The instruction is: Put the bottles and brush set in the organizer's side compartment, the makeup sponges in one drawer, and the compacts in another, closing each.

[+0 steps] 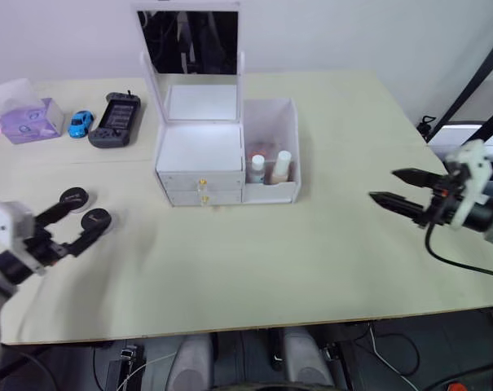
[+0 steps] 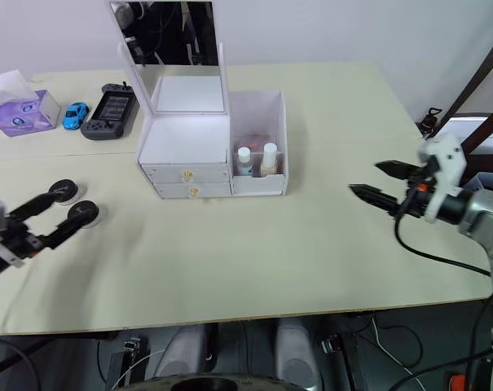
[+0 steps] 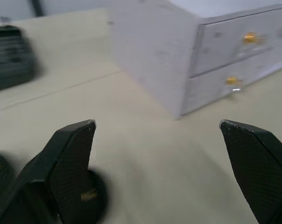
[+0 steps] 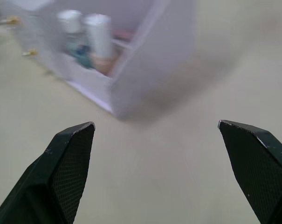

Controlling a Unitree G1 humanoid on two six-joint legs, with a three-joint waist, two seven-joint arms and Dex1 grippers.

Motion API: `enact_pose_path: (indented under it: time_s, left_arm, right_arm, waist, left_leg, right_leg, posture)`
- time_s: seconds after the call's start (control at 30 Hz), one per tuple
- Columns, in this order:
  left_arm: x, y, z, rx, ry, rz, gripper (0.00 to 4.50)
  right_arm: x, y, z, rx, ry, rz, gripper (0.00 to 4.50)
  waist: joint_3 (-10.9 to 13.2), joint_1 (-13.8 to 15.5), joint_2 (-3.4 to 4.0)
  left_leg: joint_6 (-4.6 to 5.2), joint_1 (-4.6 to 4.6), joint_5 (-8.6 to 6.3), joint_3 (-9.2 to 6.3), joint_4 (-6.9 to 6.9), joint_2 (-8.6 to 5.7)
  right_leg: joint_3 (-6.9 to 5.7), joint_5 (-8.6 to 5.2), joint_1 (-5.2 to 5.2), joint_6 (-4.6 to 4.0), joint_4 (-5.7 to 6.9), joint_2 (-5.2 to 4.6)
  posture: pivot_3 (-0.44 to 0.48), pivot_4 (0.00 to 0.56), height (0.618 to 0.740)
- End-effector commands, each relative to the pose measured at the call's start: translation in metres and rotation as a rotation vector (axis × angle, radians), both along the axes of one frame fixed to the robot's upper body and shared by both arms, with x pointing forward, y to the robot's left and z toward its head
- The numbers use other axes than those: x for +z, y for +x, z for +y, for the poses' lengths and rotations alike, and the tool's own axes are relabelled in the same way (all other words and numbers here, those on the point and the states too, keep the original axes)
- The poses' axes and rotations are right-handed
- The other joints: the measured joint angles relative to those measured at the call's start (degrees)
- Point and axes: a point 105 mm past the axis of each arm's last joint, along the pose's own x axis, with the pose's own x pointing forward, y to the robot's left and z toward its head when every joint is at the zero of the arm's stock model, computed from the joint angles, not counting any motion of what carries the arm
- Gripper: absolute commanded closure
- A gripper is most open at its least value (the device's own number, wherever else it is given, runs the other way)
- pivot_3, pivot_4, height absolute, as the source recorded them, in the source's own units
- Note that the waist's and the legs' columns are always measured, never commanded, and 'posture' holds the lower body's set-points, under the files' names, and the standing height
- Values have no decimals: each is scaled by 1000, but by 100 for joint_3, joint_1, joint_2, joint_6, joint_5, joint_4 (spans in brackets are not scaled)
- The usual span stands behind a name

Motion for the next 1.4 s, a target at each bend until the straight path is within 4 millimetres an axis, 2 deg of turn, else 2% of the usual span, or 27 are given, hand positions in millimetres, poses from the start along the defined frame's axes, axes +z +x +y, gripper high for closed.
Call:
enact_pose_path:
  time_s: [0.03,0.13,0.2,0.47,0.67,0.77,0.87,1.03,1.4]
  left_arm:
    - [7,0,-58,-73,-16,-45,20]
    - [-11,6,-85,-23,-28,-35,20]
    - [-21,10,-94,30,-46,-25,20]
    - [-43,31,-112,279,-39,-76,20]
    - [-58,27,-143,283,-94,-38,20]
    - [-58,27,-160,269,-143,-34,893]
    - [-54,33,-165,299,-153,-55,2296]
    - [-49,46,-163,377,-156,-95,2296]
    - [-51,62,-166,390,-191,-92,2296]
  right_arm:
    - [26,-12,50,151,-48,-116,0]
    - [32,-12,76,198,-48,-147,0]
    - [35,-14,87,218,-53,-160,0]
    - [32,-19,94,228,-80,-134,0]
    - [31,-21,97,235,-97,-114,0]
    - [31,-20,99,240,-104,-111,0]
    - [29,-21,100,245,-114,-100,0]
    - [24,-19,96,222,-134,-85,0]
    - [22,-15,92,177,-157,-93,0]
  waist:
    - [0,7,-4]
    - [-8,12,-17]
    - [-8,18,-19]
    - [-9,135,-23]
    - [-9,130,-22]
    - [-10,132,-21]
    - [-10,132,-21]
    - [-10,134,-21]
    - [-10,136,-21]
  left_leg:
    - [0,-1,0,-1,1,0]
    - [0,2,0,-12,4,0]
    - [1,5,0,-11,11,-1]
    - [2,-1,1,-16,32,-2]
    - [2,-1,1,-16,25,-3]
    - [3,0,1,-18,24,-3]
    - [3,-1,1,-18,30,-3]
    - [2,-2,1,-18,32,-3]
    - [3,-3,1,-19,27,-4]
  right_leg:
    - [0,5,0,-7,0,0]
    - [-1,8,6,-13,1,9]
    - [-1,2,12,-4,1,9]
    - [-2,6,15,-9,1,11]
    - [-2,6,15,-10,0,11]
    - [-3,6,14,-10,0,12]
    - [-4,5,14,-8,0,12]
    - [-4,5,14,-8,0,12]
    - [-5,6,15,-8,0,12]
  posture:
    - [0,150,740]
    - [0,150,740]
    - [0,150,740]
    - [0,150,740]
    - [0,150,740]
    - [0,150,740]
    - [0,150,740]
    - [0,150,740]
    - [0,150,740]
